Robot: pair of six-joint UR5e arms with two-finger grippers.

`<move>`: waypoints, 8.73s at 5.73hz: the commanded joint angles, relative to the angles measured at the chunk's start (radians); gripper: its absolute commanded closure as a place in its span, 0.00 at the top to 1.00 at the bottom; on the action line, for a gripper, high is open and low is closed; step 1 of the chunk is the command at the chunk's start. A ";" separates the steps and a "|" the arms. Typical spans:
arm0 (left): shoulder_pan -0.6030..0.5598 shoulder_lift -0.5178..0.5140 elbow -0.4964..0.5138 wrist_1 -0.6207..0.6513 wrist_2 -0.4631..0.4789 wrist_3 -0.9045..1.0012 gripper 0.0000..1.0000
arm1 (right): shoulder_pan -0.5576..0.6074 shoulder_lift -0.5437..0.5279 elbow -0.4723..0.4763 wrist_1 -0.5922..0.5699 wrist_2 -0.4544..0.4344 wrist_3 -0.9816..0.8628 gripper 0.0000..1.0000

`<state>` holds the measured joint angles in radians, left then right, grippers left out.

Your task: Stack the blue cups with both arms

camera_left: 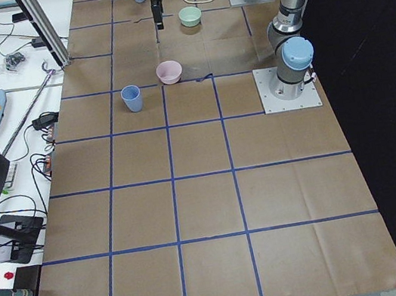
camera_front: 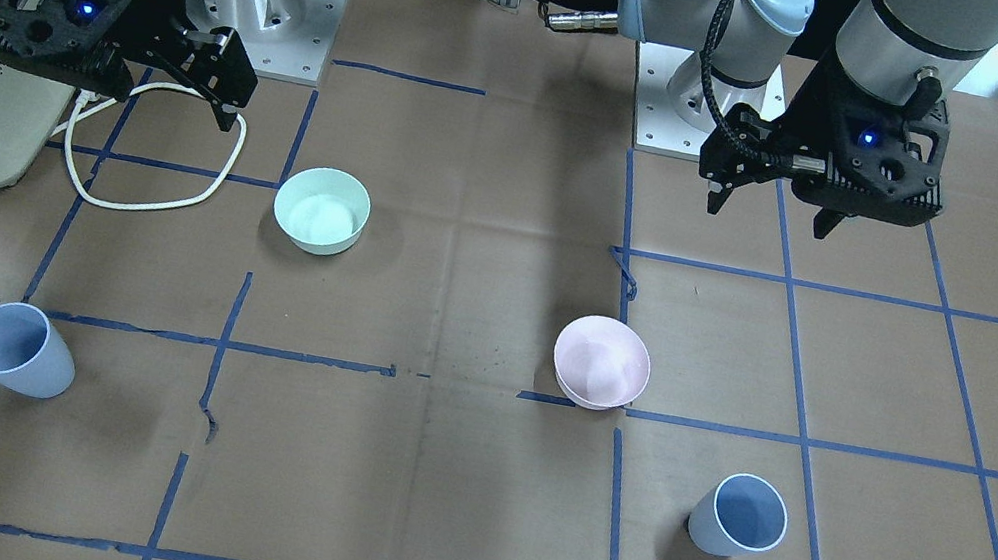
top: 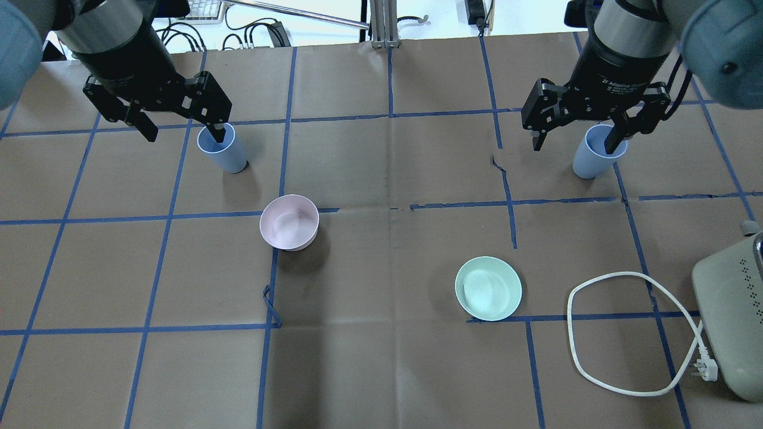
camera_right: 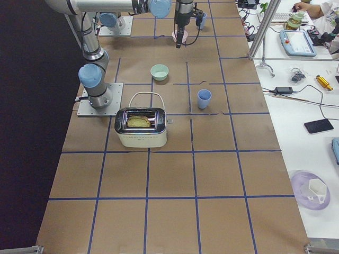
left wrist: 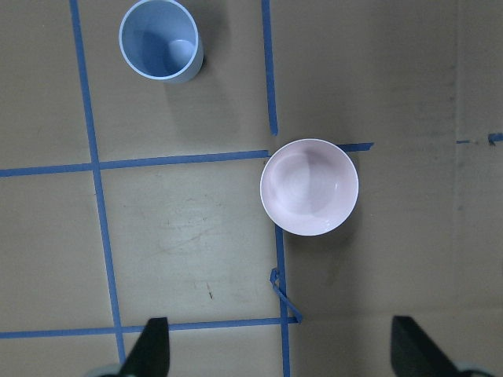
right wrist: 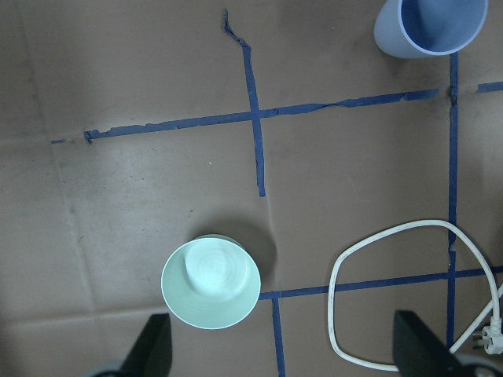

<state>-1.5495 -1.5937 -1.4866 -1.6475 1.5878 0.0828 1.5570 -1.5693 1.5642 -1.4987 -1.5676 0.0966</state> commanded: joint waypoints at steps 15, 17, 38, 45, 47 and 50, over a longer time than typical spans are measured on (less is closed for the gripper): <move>0.058 -0.515 -0.004 0.519 0.012 0.020 0.94 | -0.339 0.425 -0.012 -0.417 -0.002 -0.506 1.00; 0.058 -0.540 -0.012 0.566 0.011 0.026 0.24 | -0.339 0.426 0.056 -0.482 -0.006 -0.500 0.99; -0.213 -0.135 0.038 0.210 -0.025 -0.196 0.99 | 0.004 0.233 -0.213 -0.073 0.001 0.010 0.08; -0.058 0.021 -0.054 0.043 -0.014 -0.144 0.99 | 0.339 0.569 -0.507 -0.213 -0.006 0.517 0.08; -0.055 0.024 -0.052 0.043 -0.012 -0.141 0.99 | 0.327 0.609 -0.507 -0.216 -0.002 0.485 0.07; -0.057 0.026 -0.054 0.045 -0.012 -0.141 0.99 | 0.328 0.624 -0.483 -0.215 0.001 0.486 0.08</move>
<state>-1.6057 -1.5681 -1.5396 -1.6031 1.5754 -0.0583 1.8852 -0.9482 1.0772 -1.7135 -1.5667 0.5833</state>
